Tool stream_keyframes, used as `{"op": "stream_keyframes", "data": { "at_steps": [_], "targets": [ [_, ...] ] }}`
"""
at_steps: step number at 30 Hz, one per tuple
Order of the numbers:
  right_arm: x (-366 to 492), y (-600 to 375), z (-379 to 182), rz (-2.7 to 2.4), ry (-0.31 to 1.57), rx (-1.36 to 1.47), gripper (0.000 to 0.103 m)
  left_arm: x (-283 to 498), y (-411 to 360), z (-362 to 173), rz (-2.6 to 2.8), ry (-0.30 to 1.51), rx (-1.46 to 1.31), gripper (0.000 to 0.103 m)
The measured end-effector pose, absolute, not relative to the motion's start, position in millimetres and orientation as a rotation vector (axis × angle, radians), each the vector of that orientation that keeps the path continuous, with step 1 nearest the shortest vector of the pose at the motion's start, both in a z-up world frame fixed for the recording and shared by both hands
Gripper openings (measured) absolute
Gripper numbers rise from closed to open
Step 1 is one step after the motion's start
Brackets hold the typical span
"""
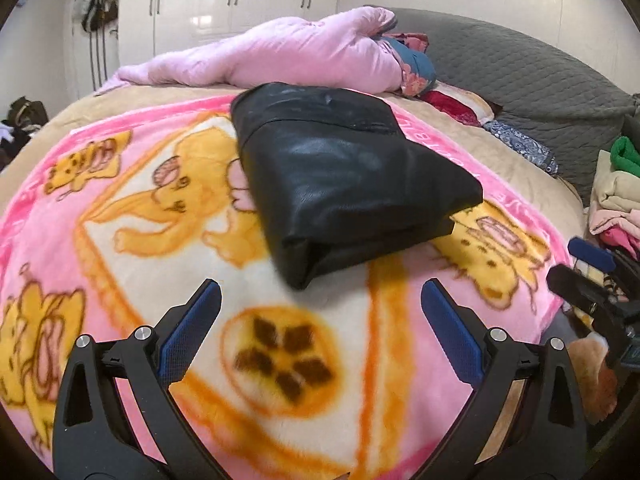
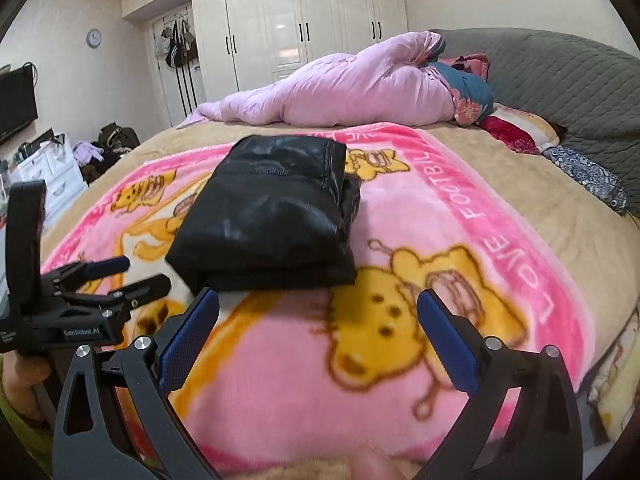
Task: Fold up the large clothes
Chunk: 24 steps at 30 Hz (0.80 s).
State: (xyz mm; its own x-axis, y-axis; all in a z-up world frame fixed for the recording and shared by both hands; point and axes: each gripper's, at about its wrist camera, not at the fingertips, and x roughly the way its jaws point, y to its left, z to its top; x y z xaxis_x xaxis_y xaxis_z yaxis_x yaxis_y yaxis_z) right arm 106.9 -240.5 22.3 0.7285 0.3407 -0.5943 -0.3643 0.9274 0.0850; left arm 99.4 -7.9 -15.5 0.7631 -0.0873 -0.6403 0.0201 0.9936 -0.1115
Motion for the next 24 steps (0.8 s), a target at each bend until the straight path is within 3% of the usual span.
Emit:
{"op": "stream_keyframes", "data": {
  "at_steps": [9, 24],
  "targets": [
    [68.6, -237.1, -5.3, 0.325, 0.685, -0.018, 0.099, 61.2, -1.9, -19.6, -0.053, 0.659, -0.138, 0.094],
    [47.4, -226.2, 3.5, 0.284, 0.647, -0.071, 0.099, 52.5, 9.2, -22.5, -0.014, 0.684, -0.149, 0.094]
  ]
}}
